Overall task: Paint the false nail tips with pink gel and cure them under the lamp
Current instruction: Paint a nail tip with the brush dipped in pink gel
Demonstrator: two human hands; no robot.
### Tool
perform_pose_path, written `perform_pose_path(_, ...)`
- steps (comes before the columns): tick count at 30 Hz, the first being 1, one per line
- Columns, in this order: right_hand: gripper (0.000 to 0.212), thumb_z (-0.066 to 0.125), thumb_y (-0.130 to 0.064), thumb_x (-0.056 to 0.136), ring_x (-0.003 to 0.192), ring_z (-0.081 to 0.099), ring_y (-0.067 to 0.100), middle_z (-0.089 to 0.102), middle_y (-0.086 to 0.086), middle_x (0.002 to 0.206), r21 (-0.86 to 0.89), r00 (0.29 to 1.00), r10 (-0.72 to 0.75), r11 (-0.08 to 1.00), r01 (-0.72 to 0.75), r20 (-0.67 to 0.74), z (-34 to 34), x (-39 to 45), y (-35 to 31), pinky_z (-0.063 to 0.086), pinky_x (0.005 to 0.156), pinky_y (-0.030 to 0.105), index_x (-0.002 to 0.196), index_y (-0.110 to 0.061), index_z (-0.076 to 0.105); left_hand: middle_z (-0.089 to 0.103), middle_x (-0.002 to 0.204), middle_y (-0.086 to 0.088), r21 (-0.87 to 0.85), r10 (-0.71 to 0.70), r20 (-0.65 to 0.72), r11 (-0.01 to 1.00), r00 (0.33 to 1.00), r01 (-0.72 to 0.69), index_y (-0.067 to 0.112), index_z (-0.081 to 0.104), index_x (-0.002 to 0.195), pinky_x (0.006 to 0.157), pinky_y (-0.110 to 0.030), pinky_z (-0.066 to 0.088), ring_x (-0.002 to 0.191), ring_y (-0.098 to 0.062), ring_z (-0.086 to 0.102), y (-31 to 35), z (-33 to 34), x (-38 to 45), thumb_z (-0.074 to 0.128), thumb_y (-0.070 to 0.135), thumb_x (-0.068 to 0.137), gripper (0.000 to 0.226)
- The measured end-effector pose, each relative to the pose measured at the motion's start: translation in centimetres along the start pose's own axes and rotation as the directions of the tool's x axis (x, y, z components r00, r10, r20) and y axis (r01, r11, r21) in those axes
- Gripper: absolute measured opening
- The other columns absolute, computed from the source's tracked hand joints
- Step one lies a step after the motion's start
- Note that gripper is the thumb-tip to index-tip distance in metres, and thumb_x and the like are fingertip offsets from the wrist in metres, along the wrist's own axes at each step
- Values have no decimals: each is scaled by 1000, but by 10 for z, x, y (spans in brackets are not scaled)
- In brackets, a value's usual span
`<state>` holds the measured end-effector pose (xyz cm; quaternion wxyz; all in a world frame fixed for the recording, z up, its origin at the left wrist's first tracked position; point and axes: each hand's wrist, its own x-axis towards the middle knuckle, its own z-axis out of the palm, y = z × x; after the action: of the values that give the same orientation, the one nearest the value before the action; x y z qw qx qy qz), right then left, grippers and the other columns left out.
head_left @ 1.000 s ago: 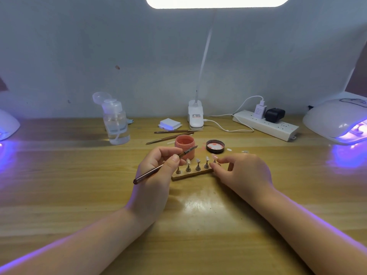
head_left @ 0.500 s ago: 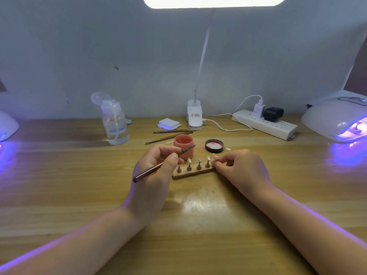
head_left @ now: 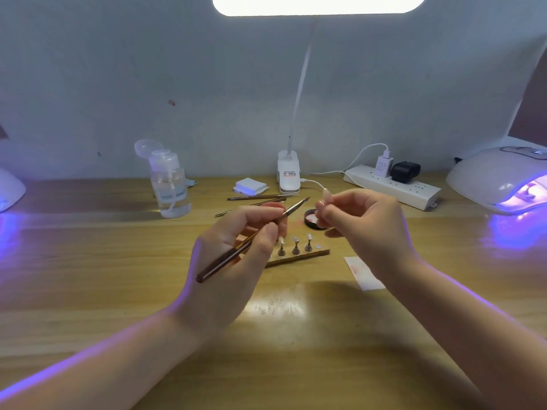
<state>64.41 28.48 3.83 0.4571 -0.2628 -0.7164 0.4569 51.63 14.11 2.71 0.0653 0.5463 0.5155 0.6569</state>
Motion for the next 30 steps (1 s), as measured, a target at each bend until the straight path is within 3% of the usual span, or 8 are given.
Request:
perform_pose_path(2, 6, 74, -15, 81, 68, 72, 20, 74, 5, 72, 154, 999, 44, 987, -45, 15, 2, -1, -7, 57, 59, 24, 85, -12, 73, 72, 91, 13, 37, 53, -4, 998, 999, -52, 29, 67, 104, 65, -11, 49, 80, -3, 65, 1, -1, 1, 60, 20, 91, 17)
perform_pose_path(6, 7, 74, -9, 79, 70, 71, 25, 74, 9, 74, 249, 998, 53, 967, -59, 33, 6, -5, -11, 59, 62, 26, 86, -10, 74, 72, 97, 15, 100, 117, -14, 988, 993, -115, 31, 66, 113, 61, -9, 49, 81, -1, 65, -2, -1, 1, 58, 21, 94, 22)
perform_pose_path(14, 6, 73, -9, 80, 71, 70, 26, 73, 12, 74, 252, 998, 22, 967, -38, 66, 7, -8, -9, 58, 64, 28, 86, -9, 74, 71, 90, 19, 38, 56, 18, 998, 998, -57, 25, 67, 108, 62, -5, 45, 77, 3, 64, 5, 0, -2, 58, 25, 91, 19)
perform_pose_path(17, 8, 72, -9, 81, 69, 70, 24, 73, 14, 75, 246, 997, 16, 969, -33, 70, 6, -8, -9, 58, 64, 28, 88, -5, 73, 73, 92, 3, -75, 11, 20, 997, 1000, -10, 18, 70, 99, 64, -8, 45, 79, -1, 65, 9, 0, -4, 56, 28, 85, 21)
perform_pose_path(19, 7, 71, -7, 81, 69, 69, 23, 72, 16, 75, 244, 997, 9, 970, -27, 75, 7, -8, -9, 59, 64, 28, 88, -4, 73, 73, 88, 2, -103, 6, 8, 995, 1000, -5, 16, 69, 96, 64, -9, 45, 77, -2, 64, 10, -1, -3, 57, 25, 85, 18)
perform_pose_path(24, 9, 70, -4, 81, 71, 69, 26, 72, 17, 77, 262, 995, -6, 965, -21, 99, 6, -8, -9, 60, 67, 32, 89, -5, 73, 73, 81, 12, -53, -25, -34, 998, 999, 23, 14, 67, 96, 60, -6, 45, 71, 2, 65, 8, -3, 4, 51, 9, 88, 19)
perform_pose_path(27, 9, 70, -4, 81, 71, 69, 24, 73, 14, 77, 245, 995, -9, 969, -16, 101, 4, -6, -4, 59, 65, 29, 88, -8, 74, 73, 80, 15, 21, -53, -88, 998, 995, 55, 21, 67, 95, 59, -7, 44, 68, 3, 63, 3, -9, 11, 52, 15, 89, 18)
perform_pose_path(30, 5, 72, -9, 81, 69, 69, 24, 73, 7, 73, 111, 1000, -16, 994, 13, 25, -1, -4, 7, 59, 62, 28, 84, -12, 74, 73, 76, 12, 154, -165, -99, 972, 981, 178, 26, 70, 87, 61, -17, 46, 65, 1, 59, -3, -16, 28, 58, 18, 87, 14)
